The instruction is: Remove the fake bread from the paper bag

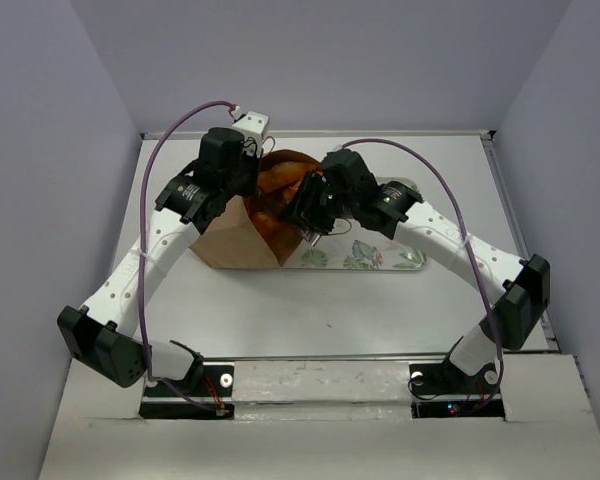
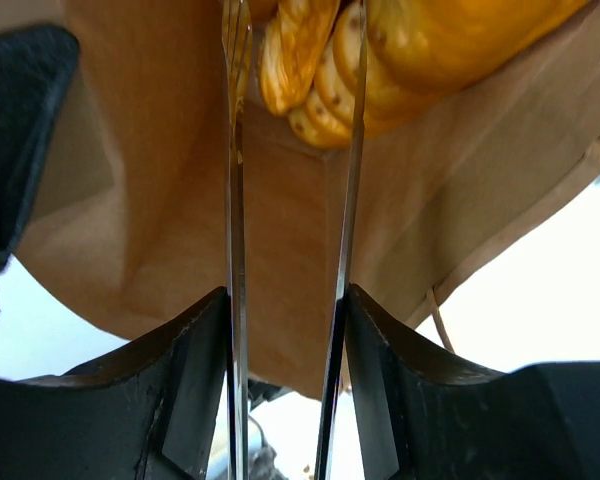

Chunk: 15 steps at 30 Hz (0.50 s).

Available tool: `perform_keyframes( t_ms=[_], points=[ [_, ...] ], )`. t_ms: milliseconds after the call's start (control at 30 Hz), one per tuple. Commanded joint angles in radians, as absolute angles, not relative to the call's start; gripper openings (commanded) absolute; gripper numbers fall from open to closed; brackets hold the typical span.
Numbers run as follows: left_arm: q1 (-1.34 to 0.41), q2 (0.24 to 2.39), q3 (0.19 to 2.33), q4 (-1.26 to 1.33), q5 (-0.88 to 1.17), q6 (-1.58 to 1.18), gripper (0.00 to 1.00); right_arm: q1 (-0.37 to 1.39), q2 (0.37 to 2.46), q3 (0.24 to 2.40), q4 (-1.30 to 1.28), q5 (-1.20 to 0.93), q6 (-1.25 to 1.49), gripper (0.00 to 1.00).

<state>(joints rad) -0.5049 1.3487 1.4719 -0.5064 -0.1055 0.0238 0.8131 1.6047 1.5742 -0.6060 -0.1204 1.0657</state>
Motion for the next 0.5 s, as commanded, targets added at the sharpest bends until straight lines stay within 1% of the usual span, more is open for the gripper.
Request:
perform_keyframes(
  t_ms=[0,100,233,467],
  points=[
    [-0.515,1.285,1.482,-0.425,-0.074,0.006,0.00,0.815,1.577,1.588,-0.512,-0.032,1.058,0.53],
    [-0.515,1.285,1.479,-0.423,-0.074,0.006,0.00,0.815,1.540,1.555,-0.497,0.055,1.094,0.54],
    [-0.515,1.285,1.482,-0.428,-0.058,0.006,0.00,0.815,1.540,1.499,-0.434,0.089,1.118,0.56],
    [-0.517,1.270,1.471,-0.436,-0.020,0.008,0.00,0.805,1.597,1.543,-0.354,0.127,1.068,0.55]
  ],
)
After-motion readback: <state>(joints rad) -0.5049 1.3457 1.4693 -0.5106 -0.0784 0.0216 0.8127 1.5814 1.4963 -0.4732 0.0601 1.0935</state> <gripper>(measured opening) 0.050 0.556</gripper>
